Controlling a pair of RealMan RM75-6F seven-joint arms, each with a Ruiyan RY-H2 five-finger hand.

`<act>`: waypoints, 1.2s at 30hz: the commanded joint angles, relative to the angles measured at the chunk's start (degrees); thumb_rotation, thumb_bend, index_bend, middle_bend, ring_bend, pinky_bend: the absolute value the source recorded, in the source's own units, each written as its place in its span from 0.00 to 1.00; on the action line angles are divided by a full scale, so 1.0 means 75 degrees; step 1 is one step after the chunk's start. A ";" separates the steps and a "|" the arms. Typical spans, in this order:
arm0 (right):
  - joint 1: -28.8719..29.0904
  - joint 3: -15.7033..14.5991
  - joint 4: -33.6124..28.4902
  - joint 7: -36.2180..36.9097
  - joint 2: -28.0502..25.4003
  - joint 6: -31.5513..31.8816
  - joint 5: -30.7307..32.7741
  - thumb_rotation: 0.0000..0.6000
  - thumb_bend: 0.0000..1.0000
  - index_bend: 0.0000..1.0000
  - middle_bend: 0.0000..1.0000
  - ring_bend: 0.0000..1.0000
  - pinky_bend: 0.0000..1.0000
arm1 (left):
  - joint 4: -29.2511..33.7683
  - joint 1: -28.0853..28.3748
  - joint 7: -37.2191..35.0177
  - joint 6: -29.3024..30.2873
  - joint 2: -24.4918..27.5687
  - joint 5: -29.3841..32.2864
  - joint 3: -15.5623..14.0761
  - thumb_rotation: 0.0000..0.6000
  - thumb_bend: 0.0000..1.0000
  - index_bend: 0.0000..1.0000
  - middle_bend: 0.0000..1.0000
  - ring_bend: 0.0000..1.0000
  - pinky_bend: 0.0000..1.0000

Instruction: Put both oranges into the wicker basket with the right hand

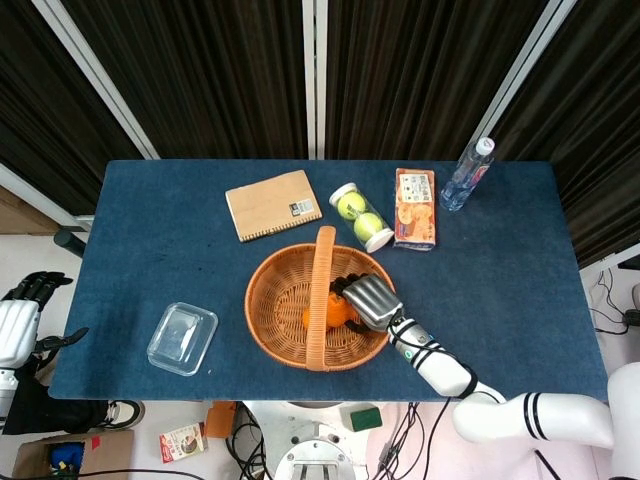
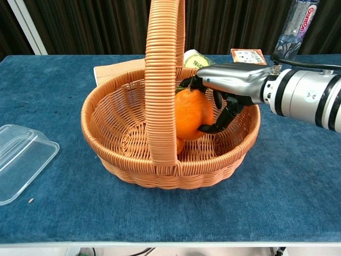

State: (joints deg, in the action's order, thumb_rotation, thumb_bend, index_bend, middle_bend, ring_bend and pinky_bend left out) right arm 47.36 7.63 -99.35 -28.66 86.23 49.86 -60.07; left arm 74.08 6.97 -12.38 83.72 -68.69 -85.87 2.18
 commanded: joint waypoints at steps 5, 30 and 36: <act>0.0110 -0.0098 -0.0164 -0.0077 -0.0161 -0.0042 0.0098 1.00 0.21 0.06 0.08 0.01 0.17 | 0.0018 -0.0039 -0.0023 0.0053 0.0045 -0.0002 0.0006 0.80 0.06 0.27 0.23 0.15 0.36; -0.2671 -0.1301 -0.1682 0.1992 -0.3662 0.3459 -0.3415 1.00 0.16 0.00 0.04 0.00 0.09 | 0.0610 -0.0090 0.0580 0.0218 0.0164 -0.0104 -0.0004 0.80 0.06 0.27 0.23 0.15 0.36; -0.4225 -0.1635 -0.0534 0.2259 -0.3913 0.5102 -0.3192 1.00 0.16 0.00 0.03 0.00 0.06 | 0.0829 -0.0212 0.0729 0.0516 0.0231 -0.0218 -0.0014 0.80 0.06 0.27 0.23 0.15 0.36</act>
State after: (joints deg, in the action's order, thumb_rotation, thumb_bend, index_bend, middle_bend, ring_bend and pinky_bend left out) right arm 21.20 -2.75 -108.20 -13.50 58.12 82.81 -84.50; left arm 80.01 5.60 -7.13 87.26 -67.08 -87.30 2.10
